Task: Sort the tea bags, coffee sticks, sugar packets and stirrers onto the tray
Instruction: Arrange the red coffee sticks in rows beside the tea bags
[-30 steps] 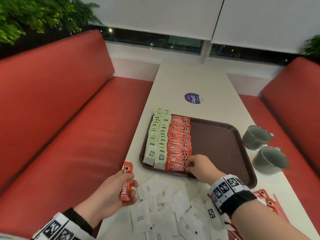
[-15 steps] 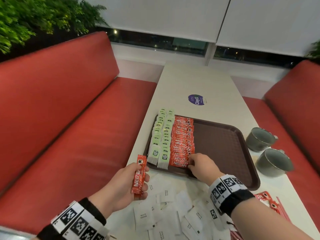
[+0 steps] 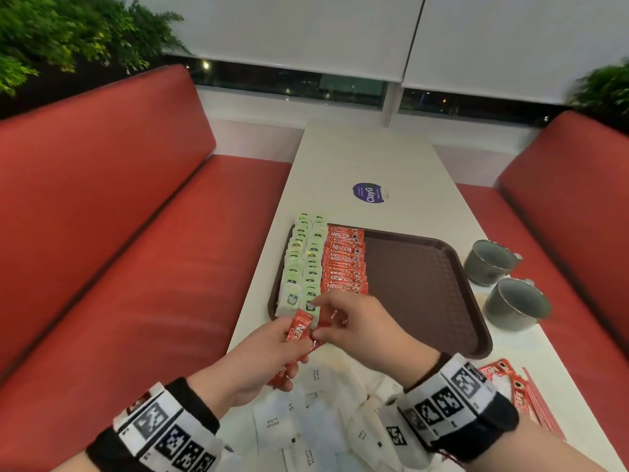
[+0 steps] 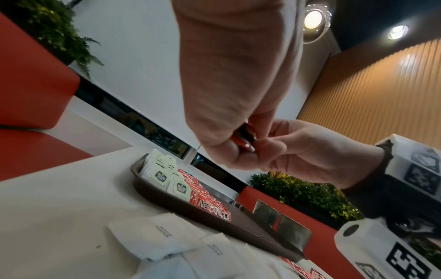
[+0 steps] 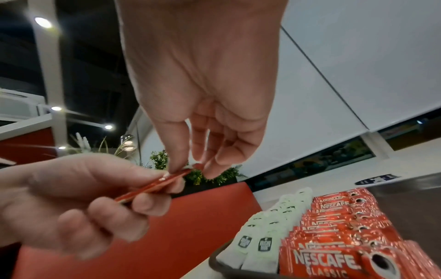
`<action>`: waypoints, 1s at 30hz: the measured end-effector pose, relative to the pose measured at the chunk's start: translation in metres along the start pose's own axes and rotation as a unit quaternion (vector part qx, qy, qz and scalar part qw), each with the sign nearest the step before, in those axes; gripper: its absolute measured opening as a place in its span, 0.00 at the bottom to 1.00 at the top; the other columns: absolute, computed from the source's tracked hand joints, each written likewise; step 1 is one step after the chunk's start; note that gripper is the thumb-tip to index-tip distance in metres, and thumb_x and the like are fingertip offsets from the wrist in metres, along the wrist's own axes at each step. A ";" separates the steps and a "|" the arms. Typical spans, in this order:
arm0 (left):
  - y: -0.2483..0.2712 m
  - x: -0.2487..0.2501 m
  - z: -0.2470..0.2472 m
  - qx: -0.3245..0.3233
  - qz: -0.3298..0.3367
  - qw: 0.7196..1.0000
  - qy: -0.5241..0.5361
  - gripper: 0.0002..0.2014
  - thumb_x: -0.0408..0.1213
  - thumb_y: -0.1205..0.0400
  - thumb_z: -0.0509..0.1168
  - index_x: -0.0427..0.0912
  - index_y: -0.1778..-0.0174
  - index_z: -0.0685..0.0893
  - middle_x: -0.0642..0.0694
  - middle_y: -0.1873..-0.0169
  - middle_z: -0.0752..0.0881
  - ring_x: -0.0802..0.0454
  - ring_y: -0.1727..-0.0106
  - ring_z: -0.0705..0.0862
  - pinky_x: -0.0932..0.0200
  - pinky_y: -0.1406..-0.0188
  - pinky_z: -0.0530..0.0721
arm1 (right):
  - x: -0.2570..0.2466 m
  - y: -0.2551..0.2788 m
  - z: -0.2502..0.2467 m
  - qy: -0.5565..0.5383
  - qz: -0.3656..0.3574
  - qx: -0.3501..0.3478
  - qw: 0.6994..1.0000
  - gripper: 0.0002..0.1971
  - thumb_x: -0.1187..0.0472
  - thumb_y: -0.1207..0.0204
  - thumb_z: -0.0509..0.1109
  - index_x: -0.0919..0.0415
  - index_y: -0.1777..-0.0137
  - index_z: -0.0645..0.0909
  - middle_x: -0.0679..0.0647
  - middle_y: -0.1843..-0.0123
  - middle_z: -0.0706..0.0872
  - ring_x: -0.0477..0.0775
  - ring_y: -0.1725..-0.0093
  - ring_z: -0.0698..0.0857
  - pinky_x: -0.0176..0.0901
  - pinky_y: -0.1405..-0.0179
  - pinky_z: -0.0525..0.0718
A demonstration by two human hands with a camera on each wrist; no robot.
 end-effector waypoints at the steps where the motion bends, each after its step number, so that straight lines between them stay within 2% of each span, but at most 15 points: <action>1: -0.001 0.001 0.001 0.009 0.014 1.000 -0.020 0.03 0.32 0.17 0.65 0.42 0.49 0.79 0.45 0.66 0.79 0.56 0.76 0.74 0.61 0.78 0.75 | 0.001 0.002 0.003 0.013 0.005 -0.002 1.000 0.17 0.59 0.29 0.78 0.54 0.41 0.83 0.46 0.56 0.84 0.45 0.59 0.81 0.29 0.58 0.75; 3: -0.004 0.001 -0.001 0.032 0.037 0.998 -0.049 0.05 0.31 0.20 0.67 0.43 0.52 0.79 0.45 0.69 0.79 0.56 0.78 0.73 0.60 0.79 0.74 | 0.010 0.007 0.008 0.030 0.027 -0.004 0.999 0.11 0.61 0.30 0.77 0.55 0.48 0.84 0.42 0.64 0.79 0.40 0.64 0.77 0.26 0.65 0.71; 5: -0.005 0.000 -0.002 0.049 0.050 0.995 -0.073 0.07 0.31 0.22 0.70 0.45 0.53 0.79 0.47 0.74 0.78 0.57 0.79 0.73 0.59 0.79 0.74 | 0.021 0.013 0.014 0.020 0.057 -0.022 0.998 0.05 0.61 0.28 0.76 0.52 0.56 0.83 0.42 0.67 0.77 0.39 0.67 0.75 0.28 0.67 0.71; 7: -0.005 -0.003 0.000 0.041 0.052 0.993 -0.095 0.08 0.32 0.23 0.71 0.45 0.52 0.79 0.50 0.77 0.76 0.57 0.80 0.73 0.59 0.79 0.74 | 0.029 0.020 0.021 -0.008 0.074 -0.049 0.996 0.12 0.61 0.27 0.75 0.44 0.66 0.79 0.43 0.68 0.78 0.39 0.68 0.75 0.29 0.67 0.72; 9: -0.004 -0.005 0.003 0.027 0.048 0.994 -0.098 0.06 0.36 0.21 0.70 0.43 0.54 0.78 0.49 0.77 0.77 0.56 0.79 0.73 0.59 0.79 0.75 | 0.036 0.026 0.019 -0.040 0.087 -0.064 0.993 0.16 0.62 0.27 0.75 0.42 0.70 0.78 0.43 0.70 0.81 0.38 0.69 0.77 0.27 0.67 0.73; 12: -0.005 -0.012 -0.009 0.059 0.007 0.998 -0.023 0.10 0.44 0.15 0.61 0.39 0.53 0.78 0.43 0.66 0.80 0.52 0.77 0.74 0.58 0.77 0.74 | 0.059 0.029 -0.002 -0.074 0.120 -0.025 0.990 0.12 0.63 0.28 0.76 0.47 0.69 0.82 0.43 0.70 0.83 0.37 0.69 0.77 0.26 0.67 0.73; 14: -0.007 -0.018 -0.020 0.091 -0.016 0.995 0.032 0.12 0.40 0.13 0.55 0.35 0.49 0.79 0.41 0.63 0.79 0.50 0.76 0.75 0.57 0.75 0.75 | 0.081 0.025 -0.019 -0.085 0.148 0.042 0.984 0.09 0.64 0.28 0.76 0.53 0.68 0.84 0.46 0.70 0.83 0.39 0.71 0.75 0.27 0.70 0.72; 16: -0.008 -0.022 -0.027 0.103 -0.024 0.993 0.043 0.11 0.34 0.14 0.52 0.34 0.47 0.79 0.39 0.60 0.77 0.49 0.74 0.78 0.54 0.73 0.80 | 0.101 0.019 -0.028 -0.064 0.176 0.083 0.979 0.08 0.64 0.27 0.75 0.55 0.66 0.83 0.47 0.71 0.81 0.40 0.73 0.73 0.28 0.72 0.71; 18: -0.009 -0.023 -0.027 0.098 -0.028 0.994 0.037 0.11 0.29 0.14 0.52 0.36 0.46 0.80 0.39 0.59 0.78 0.47 0.70 0.81 0.48 0.66 0.86 | 0.115 0.009 -0.023 -0.033 0.193 0.070 0.978 0.09 0.64 0.25 0.73 0.54 0.65 0.82 0.48 0.68 0.82 0.42 0.69 0.75 0.28 0.70 0.72; 20: -0.008 -0.024 -0.026 0.088 -0.034 0.995 0.021 0.11 0.29 0.15 0.54 0.40 0.45 0.82 0.39 0.58 0.79 0.46 0.67 0.84 0.44 0.57 0.88 | 0.123 -0.002 -0.012 -0.011 0.200 0.034 0.979 0.09 0.63 0.24 0.72 0.52 0.65 0.81 0.50 0.63 0.84 0.44 0.65 0.78 0.32 0.65 0.75; 23: -0.006 -0.024 -0.024 0.075 -0.037 0.996 -0.006 0.10 0.32 0.14 0.57 0.45 0.45 0.83 0.42 0.56 0.80 0.50 0.67 0.82 0.53 0.63 0.88 | 0.129 -0.014 0.003 0.015 0.207 -0.007 0.978 0.12 0.63 0.24 0.72 0.51 0.67 0.79 0.49 0.62 0.83 0.46 0.63 0.79 0.36 0.63 0.77; 25: -0.005 -0.025 -0.025 0.078 -0.041 0.996 -0.026 0.09 0.34 0.14 0.57 0.44 0.50 0.83 0.44 0.59 0.81 0.52 0.70 0.80 0.55 0.68 0.84 | 0.132 -0.018 0.008 0.041 0.214 -0.017 0.976 0.12 0.62 0.23 0.71 0.51 0.68 0.78 0.46 0.63 0.82 0.45 0.62 0.79 0.35 0.65 0.76; 27: -0.004 -0.028 -0.027 0.079 -0.051 0.995 -0.032 0.09 0.32 0.15 0.56 0.41 0.53 0.83 0.44 0.62 0.81 0.52 0.72 0.78 0.56 0.70 0.80 | 0.133 -0.021 0.012 0.072 0.220 -0.020 0.973 0.12 0.61 0.23 0.70 0.50 0.67 0.76 0.44 0.62 0.81 0.46 0.61 0.79 0.37 0.64 0.75; 30: -0.002 -0.029 -0.024 0.064 -0.062 0.996 -0.012 0.11 0.27 0.17 0.54 0.36 0.48 0.82 0.40 0.58 0.82 0.50 0.71 0.79 0.55 0.69 0.82 | 0.135 -0.022 0.014 0.116 0.230 -0.017 0.966 0.08 0.59 0.22 0.68 0.52 0.63 0.77 0.49 0.58 0.83 0.51 0.58 0.82 0.41 0.61 0.79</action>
Point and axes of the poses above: each hand's wrist, its own y-axis away from the middle knuckle, its own z-axis out of the palm, x = y × z, the point moved 8 cm from there along -y, towards the middle knuckle
